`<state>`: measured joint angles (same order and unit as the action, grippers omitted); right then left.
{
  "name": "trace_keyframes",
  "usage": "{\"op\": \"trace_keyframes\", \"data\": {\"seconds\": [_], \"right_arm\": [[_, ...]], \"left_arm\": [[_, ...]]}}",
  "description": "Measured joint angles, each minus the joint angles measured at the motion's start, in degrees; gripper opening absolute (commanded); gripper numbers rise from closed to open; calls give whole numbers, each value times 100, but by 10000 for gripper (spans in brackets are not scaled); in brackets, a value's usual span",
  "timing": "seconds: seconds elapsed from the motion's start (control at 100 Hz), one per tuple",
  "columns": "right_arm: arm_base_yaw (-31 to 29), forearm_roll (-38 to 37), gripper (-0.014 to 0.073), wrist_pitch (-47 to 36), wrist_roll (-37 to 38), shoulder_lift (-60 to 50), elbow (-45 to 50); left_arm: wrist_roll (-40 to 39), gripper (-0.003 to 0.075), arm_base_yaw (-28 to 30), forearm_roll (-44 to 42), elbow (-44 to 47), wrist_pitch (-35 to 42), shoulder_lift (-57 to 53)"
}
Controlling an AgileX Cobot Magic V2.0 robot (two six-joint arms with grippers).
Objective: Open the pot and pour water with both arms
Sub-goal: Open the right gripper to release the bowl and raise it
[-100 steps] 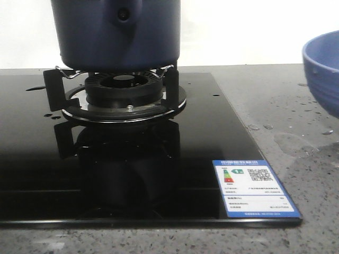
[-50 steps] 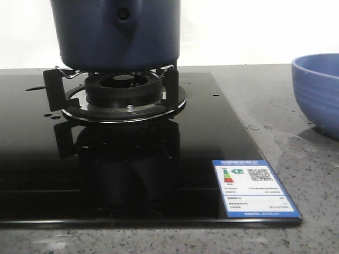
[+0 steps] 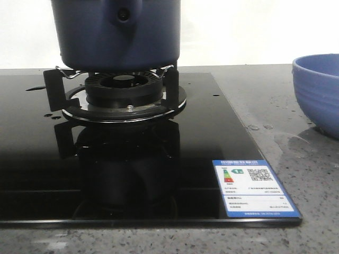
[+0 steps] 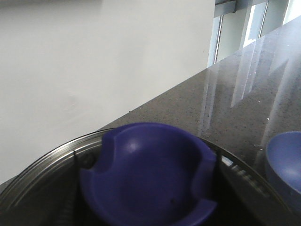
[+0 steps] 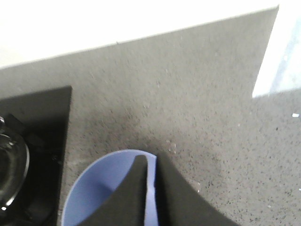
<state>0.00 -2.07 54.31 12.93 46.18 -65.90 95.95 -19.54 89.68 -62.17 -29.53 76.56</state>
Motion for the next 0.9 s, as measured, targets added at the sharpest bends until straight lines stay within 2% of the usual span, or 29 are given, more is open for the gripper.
{"op": "trace_keyframes", "data": {"seconds": [0.33, 0.77, 0.82, 0.9], "right_arm": [[0, -59, -63, 457, -39, -282, -13], [0, -86, -63, 530, -52, -282, -13], [0, -86, -63, 530, -52, -282, -13], [0, -95, -63, 541, -52, -282, -13]], "left_arm": [[22, 314, 0, 111, -339, -19, 760], [34, 319, 0, 188, -368, 61, 882], [34, 340, 0, 188, -368, 61, 882], [34, 428, 0, 188, -368, 61, 887]]}}
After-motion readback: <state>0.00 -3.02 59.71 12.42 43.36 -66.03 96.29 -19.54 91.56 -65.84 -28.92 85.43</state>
